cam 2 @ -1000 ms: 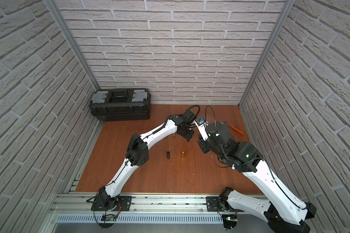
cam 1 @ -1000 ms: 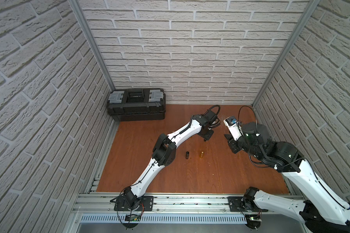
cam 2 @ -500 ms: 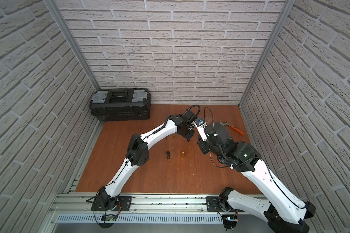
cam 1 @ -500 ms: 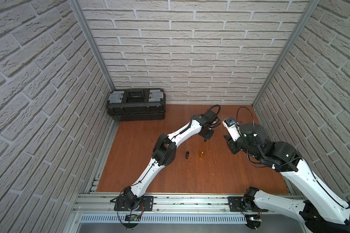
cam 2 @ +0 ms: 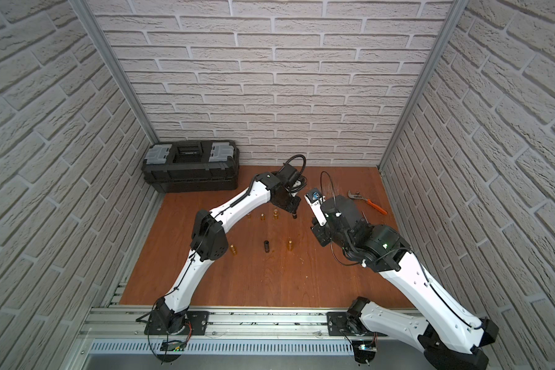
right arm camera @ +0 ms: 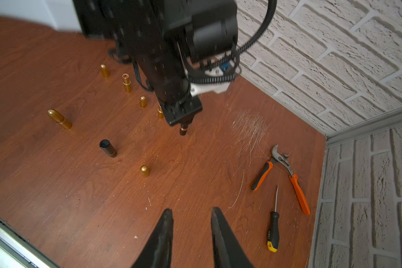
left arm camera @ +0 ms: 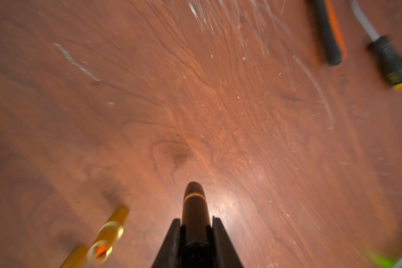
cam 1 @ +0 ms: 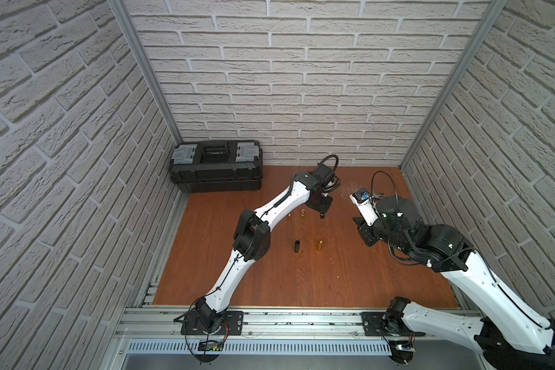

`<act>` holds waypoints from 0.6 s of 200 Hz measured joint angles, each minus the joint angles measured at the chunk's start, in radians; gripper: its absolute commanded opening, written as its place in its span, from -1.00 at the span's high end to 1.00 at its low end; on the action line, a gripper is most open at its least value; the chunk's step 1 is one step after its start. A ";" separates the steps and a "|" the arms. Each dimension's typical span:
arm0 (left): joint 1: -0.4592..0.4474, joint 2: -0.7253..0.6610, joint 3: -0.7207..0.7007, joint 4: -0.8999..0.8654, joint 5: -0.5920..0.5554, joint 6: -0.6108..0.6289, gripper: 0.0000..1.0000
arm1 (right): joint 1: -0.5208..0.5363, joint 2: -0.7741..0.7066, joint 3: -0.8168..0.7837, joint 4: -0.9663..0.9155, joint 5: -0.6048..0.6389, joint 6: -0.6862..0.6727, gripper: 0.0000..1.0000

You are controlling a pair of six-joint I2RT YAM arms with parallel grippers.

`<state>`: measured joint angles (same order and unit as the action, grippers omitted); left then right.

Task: Open the lipstick cap
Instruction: Pick up the lipstick at the center of the board, then open the cover of the lipstick.

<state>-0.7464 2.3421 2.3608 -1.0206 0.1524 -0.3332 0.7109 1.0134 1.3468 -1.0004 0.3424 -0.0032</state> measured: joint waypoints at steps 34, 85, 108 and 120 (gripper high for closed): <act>0.134 -0.238 -0.076 -0.046 0.188 -0.040 0.74 | 0.000 0.053 0.000 0.007 -0.050 -0.003 0.42; 0.230 -0.548 -0.355 -0.024 0.513 -0.126 0.73 | 0.000 0.164 0.099 0.024 -0.188 -0.036 0.42; 0.256 -0.619 -0.468 0.010 0.656 -0.168 0.73 | 0.000 0.240 0.185 0.033 -0.282 -0.061 0.42; 0.272 -0.640 -0.500 0.013 0.698 -0.180 0.73 | 0.000 0.277 0.219 0.038 -0.326 -0.074 0.42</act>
<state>-0.4740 1.7020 1.8606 -1.0080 0.8505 -0.5133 0.7109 1.2900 1.5658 -0.9627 0.0162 -0.0769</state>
